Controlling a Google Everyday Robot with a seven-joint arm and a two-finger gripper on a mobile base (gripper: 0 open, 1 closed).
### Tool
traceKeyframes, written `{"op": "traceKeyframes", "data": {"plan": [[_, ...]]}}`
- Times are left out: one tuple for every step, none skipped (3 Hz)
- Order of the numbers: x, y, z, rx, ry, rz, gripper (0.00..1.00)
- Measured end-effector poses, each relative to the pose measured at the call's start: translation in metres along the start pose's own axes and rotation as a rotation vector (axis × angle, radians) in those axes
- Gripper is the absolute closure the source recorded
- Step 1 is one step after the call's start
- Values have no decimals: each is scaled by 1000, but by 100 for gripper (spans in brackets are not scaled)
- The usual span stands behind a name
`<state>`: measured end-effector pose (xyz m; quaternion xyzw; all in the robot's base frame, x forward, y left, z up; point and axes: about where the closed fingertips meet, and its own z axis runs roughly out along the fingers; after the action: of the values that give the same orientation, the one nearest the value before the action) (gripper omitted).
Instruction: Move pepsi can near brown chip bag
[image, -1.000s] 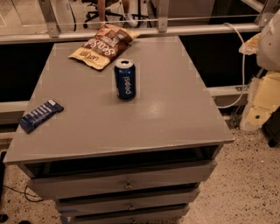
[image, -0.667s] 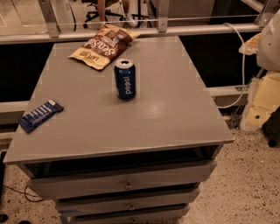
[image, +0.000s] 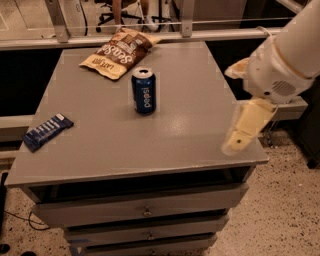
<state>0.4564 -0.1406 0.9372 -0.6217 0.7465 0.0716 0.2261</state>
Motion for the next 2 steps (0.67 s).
{"op": "traceKeyframes", "data": {"plan": [[-68,-8,52,-51,-215,-59,0],[-138,-36,100,-64,-426,-101,0]]}}
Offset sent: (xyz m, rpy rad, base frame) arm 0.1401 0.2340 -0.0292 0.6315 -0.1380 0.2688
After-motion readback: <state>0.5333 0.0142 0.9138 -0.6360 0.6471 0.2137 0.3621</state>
